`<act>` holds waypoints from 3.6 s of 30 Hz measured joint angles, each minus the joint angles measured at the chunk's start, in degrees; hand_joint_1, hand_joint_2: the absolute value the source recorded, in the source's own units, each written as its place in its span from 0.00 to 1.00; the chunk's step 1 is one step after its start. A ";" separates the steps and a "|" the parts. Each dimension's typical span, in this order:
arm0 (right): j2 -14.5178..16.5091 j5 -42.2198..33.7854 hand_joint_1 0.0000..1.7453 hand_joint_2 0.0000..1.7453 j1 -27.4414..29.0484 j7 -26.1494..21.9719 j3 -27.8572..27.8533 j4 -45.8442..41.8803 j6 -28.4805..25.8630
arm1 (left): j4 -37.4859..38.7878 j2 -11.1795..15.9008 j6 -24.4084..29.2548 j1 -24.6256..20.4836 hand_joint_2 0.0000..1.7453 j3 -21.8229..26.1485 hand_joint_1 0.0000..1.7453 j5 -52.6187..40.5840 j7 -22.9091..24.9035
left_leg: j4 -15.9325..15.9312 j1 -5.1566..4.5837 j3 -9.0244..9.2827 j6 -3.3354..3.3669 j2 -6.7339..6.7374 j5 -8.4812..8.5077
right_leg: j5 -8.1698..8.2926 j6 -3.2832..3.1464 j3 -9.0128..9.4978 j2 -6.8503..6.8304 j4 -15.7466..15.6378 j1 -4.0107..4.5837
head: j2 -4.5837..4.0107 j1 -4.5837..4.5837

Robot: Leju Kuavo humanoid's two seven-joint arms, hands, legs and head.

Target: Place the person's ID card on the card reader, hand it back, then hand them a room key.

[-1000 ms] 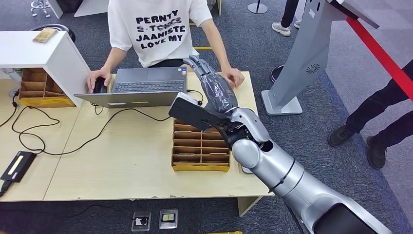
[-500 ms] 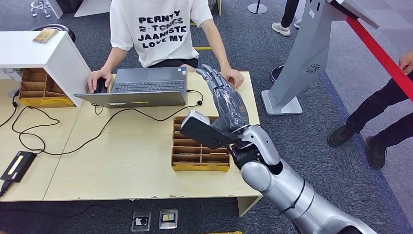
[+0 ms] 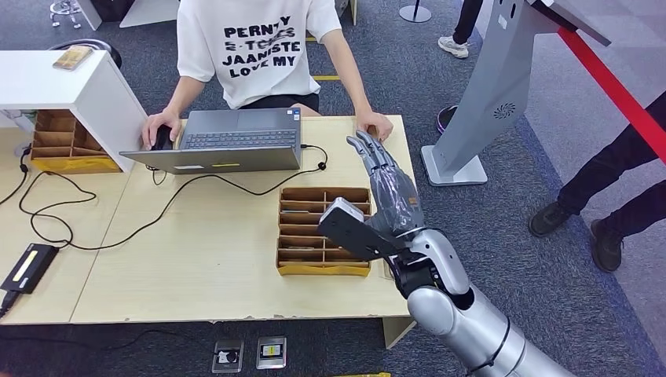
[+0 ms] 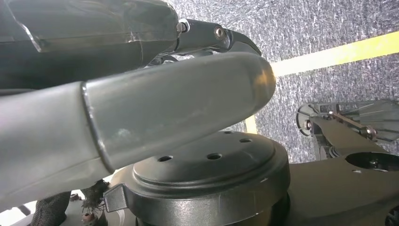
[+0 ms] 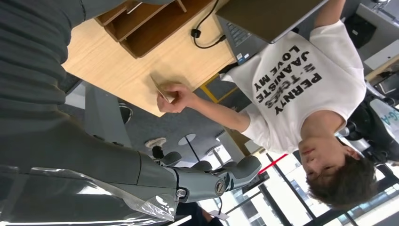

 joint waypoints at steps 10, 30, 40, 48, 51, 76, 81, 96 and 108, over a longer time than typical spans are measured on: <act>-2.77 5.43 0.02 1.00 3.78 3.97 -0.54 -1.63 0.67 | 0.85 -0.27 -0.47 0.02 0.00 0.02 0.00 0.68 -2.33 | 0.00 0.00 0.00 0.00 0.00 0.00 | 0.00 0.00 0.00 -0.01 0.00 0.00 | 0.00 0.00; -7.55 14.76 0.24 1.00 11.69 10.22 -3.85 -7.73 4.38 | 4.28 -0.78 -3.21 0.03 0.00 0.02 0.00 -0.09 -3.86 | 0.00 0.00 -0.01 0.00 0.00 0.00 | 0.00 0.00 0.01 -0.01 -0.01 0.00 | 0.00 0.00; -7.74 18.01 0.20 1.00 14.62 11.42 -4.09 -9.55 6.38 | 6.46 -1.54 -4.87 0.00 0.00 0.02 0.00 -1.16 -5.27 | 0.00 0.00 -0.01 0.00 0.00 -0.01 | 0.00 0.00 0.01 -0.03 -0.01 0.00 | 0.00 0.00; -7.72 22.66 0.25 1.00 17.84 12.65 -4.45 -11.00 9.31 | 8.79 -2.37 -7.50 0.00 0.00 -0.05 0.00 -3.55 -6.72 | 0.00 0.00 -0.02 0.00 0.00 -0.01 | 0.00 0.00 0.01 -0.04 -0.01 0.00 | 0.00 0.00; -7.69 23.66 0.28 1.00 18.51 12.80 -4.56 -11.19 10.18 | 9.55 -2.58 -8.07 0.00 0.00 -0.34 0.00 -4.08 -6.97 | 0.00 0.00 -0.02 0.00 0.00 -0.01 | 0.00 0.00 0.01 -0.04 -0.01 0.00 | 0.00 -0.01; -5.07 23.85 0.27 1.00 17.40 9.45 -5.41 -10.03 16.12 | 13.11 -3.53 -11.23 -0.40 0.00 -1.83 0.00 -7.73 -9.85 | -0.01 0.00 -0.04 0.00 -0.01 0.00 | 0.00 0.00 0.03 -0.06 0.00 0.00 | 0.00 0.00; -3.99 22.23 0.26 1.00 15.67 7.66 -5.27 -8.64 16.21 | 13.48 -3.70 -11.02 -0.41 0.00 -1.96 0.00 -7.17 -9.91 | -0.01 0.00 -0.05 0.00 -0.01 0.00 | 0.00 0.00 0.03 -0.05 0.00 0.00 | 0.00 -0.01; 1.74 16.93 0.29 1.00 7.29 2.55 -2.16 2.11 14.14 | 14.48 -4.27 -10.06 -0.44 0.00 -2.01 0.00 -5.24 -9.95 | -0.01 0.00 -0.07 0.00 -0.03 0.00 | 0.00 0.00 0.02 -0.09 0.01 0.00 | 0.00 0.00; 5.40 14.00 0.27 1.00 3.41 -1.37 0.79 10.04 12.57 | 15.09 -4.68 -9.22 -0.41 0.00 -1.61 0.00 -3.78 -9.95 | -0.01 0.01 -0.07 0.00 -0.09 0.01 | 0.00 0.00 0.02 -0.11 0.01 0.01 | 0.00 0.00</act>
